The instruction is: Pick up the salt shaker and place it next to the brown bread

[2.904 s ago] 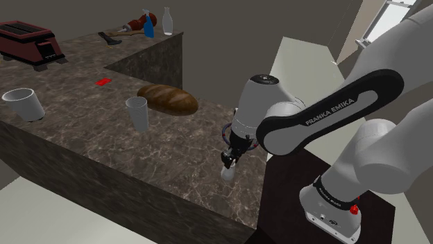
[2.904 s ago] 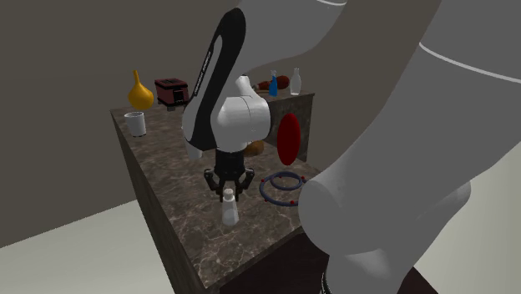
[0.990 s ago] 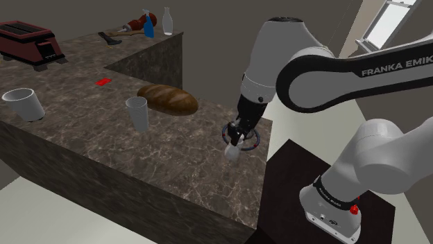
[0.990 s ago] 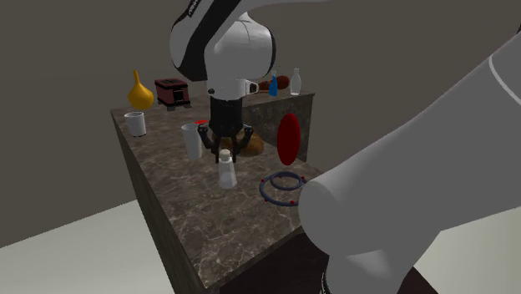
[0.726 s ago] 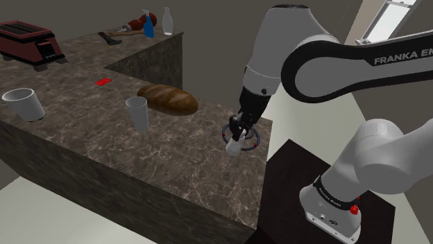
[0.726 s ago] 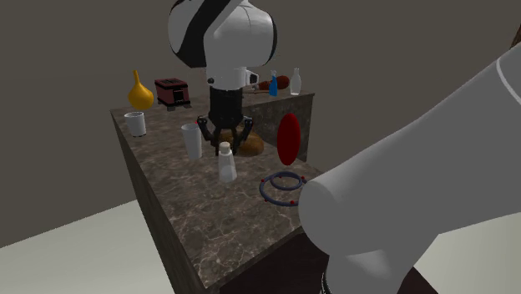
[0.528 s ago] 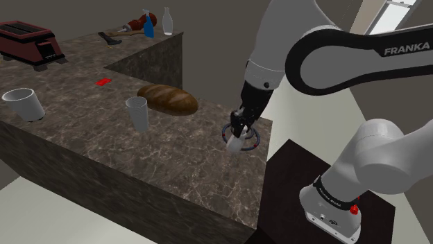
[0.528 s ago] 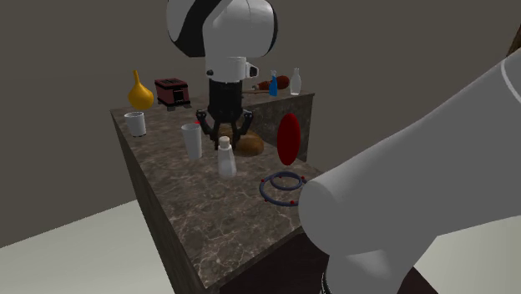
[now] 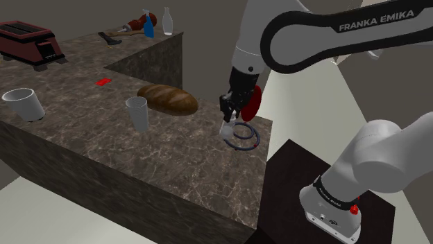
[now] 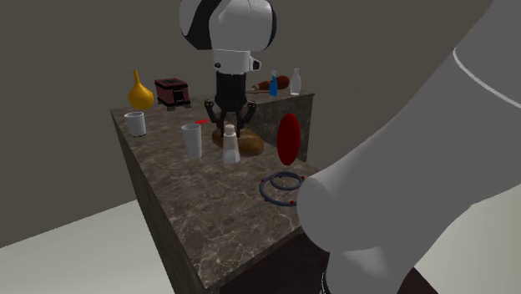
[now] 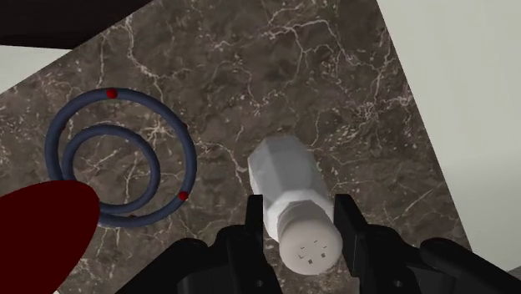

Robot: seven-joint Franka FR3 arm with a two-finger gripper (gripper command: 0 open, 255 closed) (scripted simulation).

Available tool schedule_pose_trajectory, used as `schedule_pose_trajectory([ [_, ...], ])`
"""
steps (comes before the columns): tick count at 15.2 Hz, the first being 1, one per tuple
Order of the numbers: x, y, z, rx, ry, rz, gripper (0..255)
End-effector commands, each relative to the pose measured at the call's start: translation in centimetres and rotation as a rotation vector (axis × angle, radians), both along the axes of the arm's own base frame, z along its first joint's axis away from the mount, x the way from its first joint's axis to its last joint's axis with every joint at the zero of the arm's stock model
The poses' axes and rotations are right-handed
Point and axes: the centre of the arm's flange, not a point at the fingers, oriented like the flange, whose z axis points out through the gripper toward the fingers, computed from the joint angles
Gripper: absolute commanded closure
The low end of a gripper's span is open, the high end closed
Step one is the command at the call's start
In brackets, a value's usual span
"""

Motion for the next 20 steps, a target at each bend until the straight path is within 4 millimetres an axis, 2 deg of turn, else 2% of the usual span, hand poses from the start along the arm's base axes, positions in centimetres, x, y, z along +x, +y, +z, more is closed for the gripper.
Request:
schedule_pose_trajectory([
  [1,2.8,-0.8,0.3,0.0,0.0,0.0,255],
  [19,25.4,-7.8,0.5,0.0,0.0,0.0,255],
  [20,25.4,-7.8,0.0,0.0,0.0,0.0,255],
])
